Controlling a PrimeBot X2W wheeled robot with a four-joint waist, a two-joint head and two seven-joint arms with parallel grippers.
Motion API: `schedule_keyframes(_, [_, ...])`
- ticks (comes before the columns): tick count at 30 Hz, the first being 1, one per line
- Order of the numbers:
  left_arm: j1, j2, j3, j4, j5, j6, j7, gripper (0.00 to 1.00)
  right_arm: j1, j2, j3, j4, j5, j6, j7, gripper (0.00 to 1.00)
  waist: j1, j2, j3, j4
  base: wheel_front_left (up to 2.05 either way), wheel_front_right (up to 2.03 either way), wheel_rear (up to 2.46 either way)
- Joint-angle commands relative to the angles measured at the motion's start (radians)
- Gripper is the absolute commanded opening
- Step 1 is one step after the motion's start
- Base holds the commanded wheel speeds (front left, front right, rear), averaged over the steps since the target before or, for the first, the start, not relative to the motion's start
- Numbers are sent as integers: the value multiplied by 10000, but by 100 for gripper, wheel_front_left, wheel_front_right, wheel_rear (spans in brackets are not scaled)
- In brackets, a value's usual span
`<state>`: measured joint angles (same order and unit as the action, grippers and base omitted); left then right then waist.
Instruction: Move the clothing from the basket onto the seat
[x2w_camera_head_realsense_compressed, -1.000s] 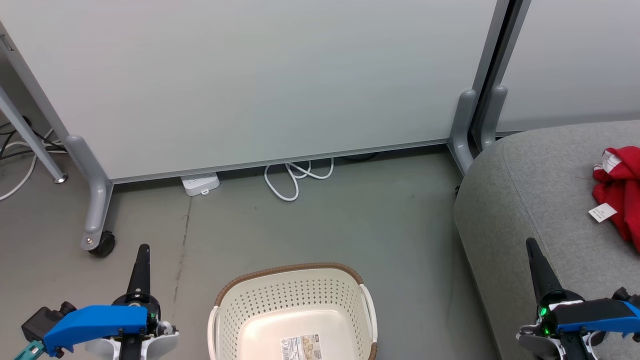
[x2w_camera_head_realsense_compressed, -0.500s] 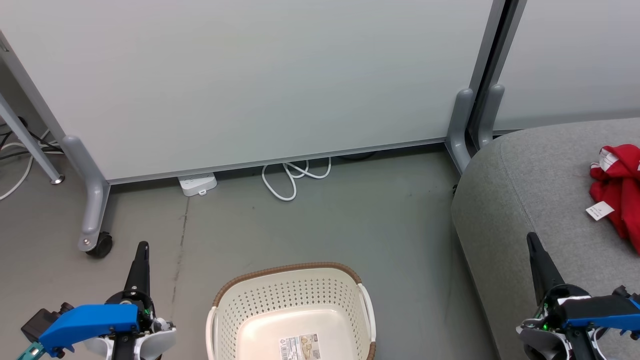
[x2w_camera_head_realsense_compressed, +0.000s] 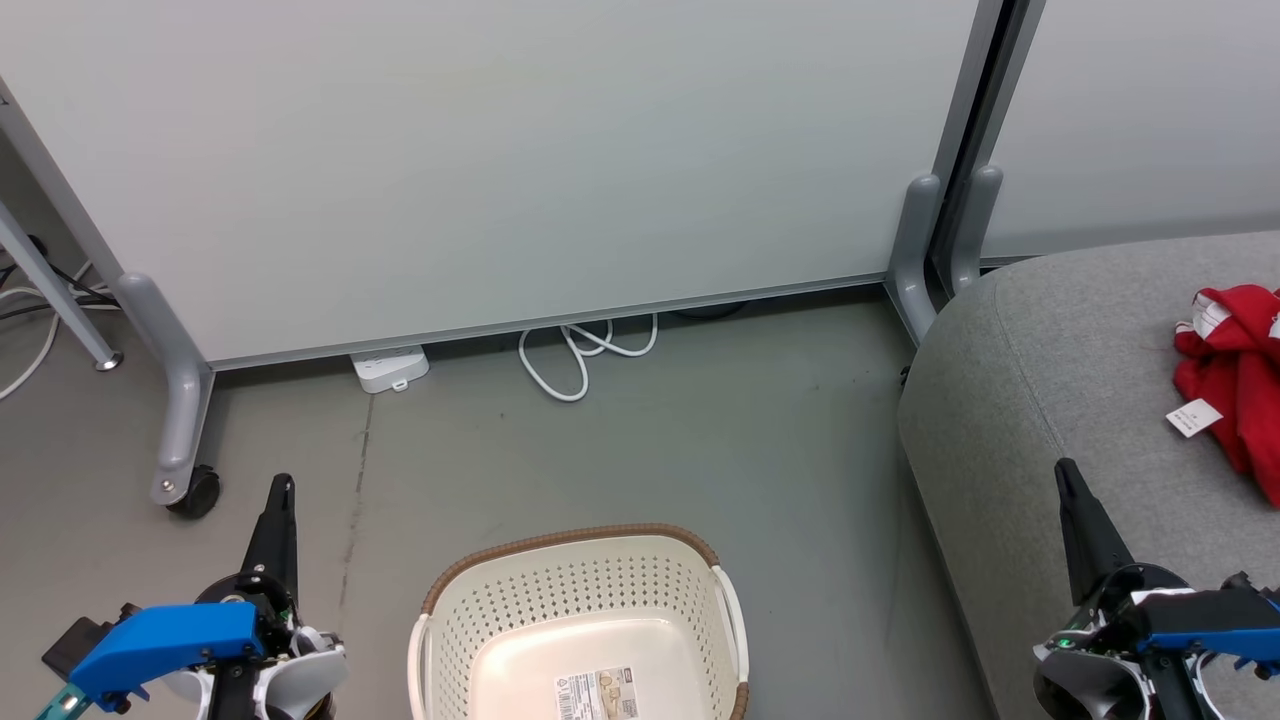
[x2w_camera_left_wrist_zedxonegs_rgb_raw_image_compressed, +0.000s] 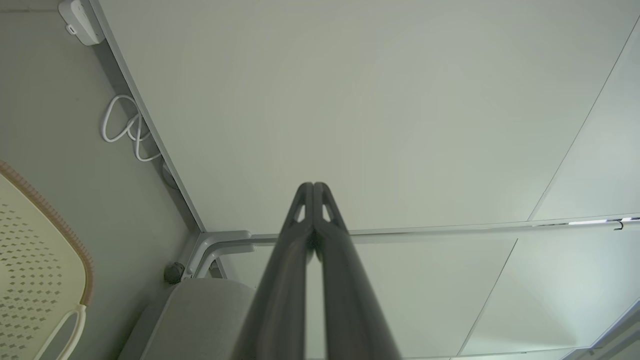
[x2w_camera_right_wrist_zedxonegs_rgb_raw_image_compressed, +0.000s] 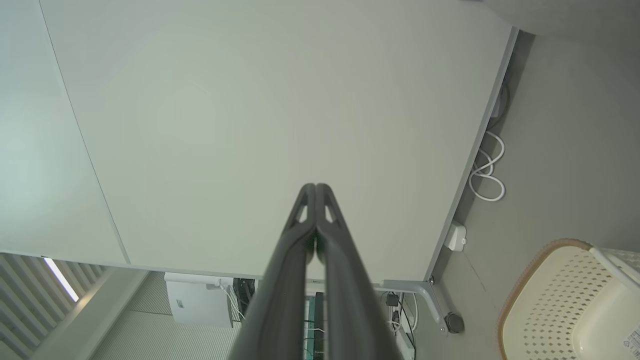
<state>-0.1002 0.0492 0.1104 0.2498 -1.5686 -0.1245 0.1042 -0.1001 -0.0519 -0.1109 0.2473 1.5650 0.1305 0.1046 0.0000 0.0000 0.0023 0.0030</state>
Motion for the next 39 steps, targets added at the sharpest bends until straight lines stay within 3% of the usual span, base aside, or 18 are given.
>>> schedule_keyframes(1, [-124, 19, 28, -61, -140, -108, 54, 0, -125, 23, -31, -32, 183, 5, 49, 0, 0, 0, 1, -4, 0, 0, 0])
schedule_keyframes(39, [-130, 18, 55, -66, -453, -104, 137, 0, -137, 26, -47, -39, 491, 4, 130, 0, 0, 0, 8, -30, 0, 0, 0])
